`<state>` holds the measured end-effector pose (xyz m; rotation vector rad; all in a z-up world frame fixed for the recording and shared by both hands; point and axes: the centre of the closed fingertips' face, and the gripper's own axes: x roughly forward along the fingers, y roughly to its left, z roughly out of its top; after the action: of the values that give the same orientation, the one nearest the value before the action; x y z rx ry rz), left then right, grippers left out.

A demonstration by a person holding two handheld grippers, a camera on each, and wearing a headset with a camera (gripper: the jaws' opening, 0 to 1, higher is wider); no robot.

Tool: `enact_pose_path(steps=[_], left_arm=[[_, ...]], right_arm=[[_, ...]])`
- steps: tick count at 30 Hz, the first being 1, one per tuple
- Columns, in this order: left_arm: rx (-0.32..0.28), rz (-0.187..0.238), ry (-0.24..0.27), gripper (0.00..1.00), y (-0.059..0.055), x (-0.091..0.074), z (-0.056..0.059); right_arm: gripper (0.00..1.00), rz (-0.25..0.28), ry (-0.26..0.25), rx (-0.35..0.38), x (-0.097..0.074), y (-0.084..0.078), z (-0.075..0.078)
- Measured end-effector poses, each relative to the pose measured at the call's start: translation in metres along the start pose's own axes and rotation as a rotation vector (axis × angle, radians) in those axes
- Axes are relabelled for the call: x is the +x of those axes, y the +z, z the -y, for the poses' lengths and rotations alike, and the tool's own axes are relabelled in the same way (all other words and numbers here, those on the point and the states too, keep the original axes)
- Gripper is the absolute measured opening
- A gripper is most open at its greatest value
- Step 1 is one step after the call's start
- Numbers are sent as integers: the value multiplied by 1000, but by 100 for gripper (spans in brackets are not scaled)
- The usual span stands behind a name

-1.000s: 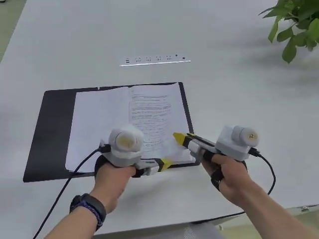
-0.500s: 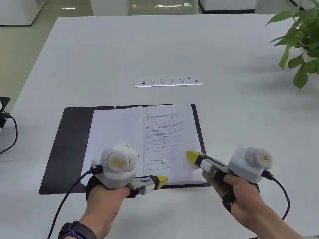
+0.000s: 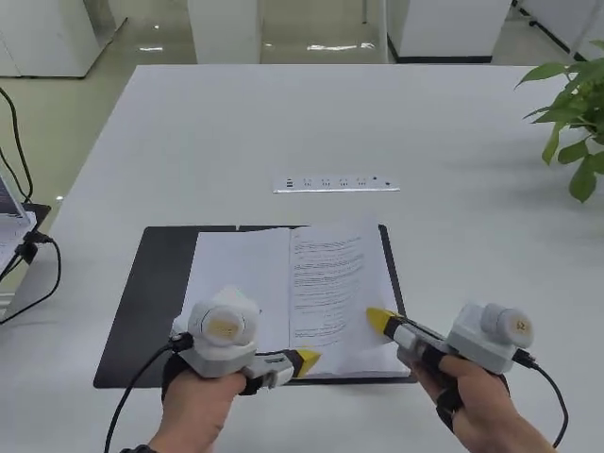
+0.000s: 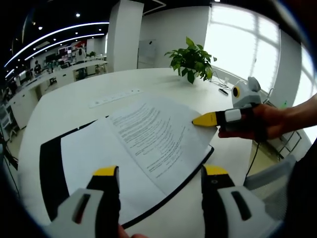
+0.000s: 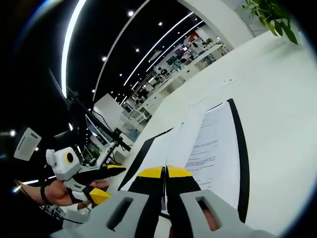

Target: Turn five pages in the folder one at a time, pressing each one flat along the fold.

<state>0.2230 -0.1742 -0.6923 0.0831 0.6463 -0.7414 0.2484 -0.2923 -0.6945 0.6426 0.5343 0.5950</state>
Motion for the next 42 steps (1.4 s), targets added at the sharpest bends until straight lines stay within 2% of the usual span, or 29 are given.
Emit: enact_pose_path(steps=[6, 13, 25, 33, 38, 42], left_arm=[[-17, 17, 16, 67, 2, -13, -8], [-11, 23, 39, 68, 0, -25, -15], [-36, 33, 83, 69, -10, -45, -31], [-43, 45, 102, 70, -14, -58, -39], [-51, 45, 106, 70, -21, -65, -43], [-58, 50, 109, 70, -24, -71, -44]], right_arm=[[0, -9, 7, -36, 4, -2, -10], [0, -11, 18, -33, 9, -5, -18], [0, -4, 43, -45, 23, -5, -40], [0, -19, 68, -63, 36, -8, -57], [0, -31, 81, -68, 46, -13, -66], [0, -47, 99, -79, 55, -18, -80]])
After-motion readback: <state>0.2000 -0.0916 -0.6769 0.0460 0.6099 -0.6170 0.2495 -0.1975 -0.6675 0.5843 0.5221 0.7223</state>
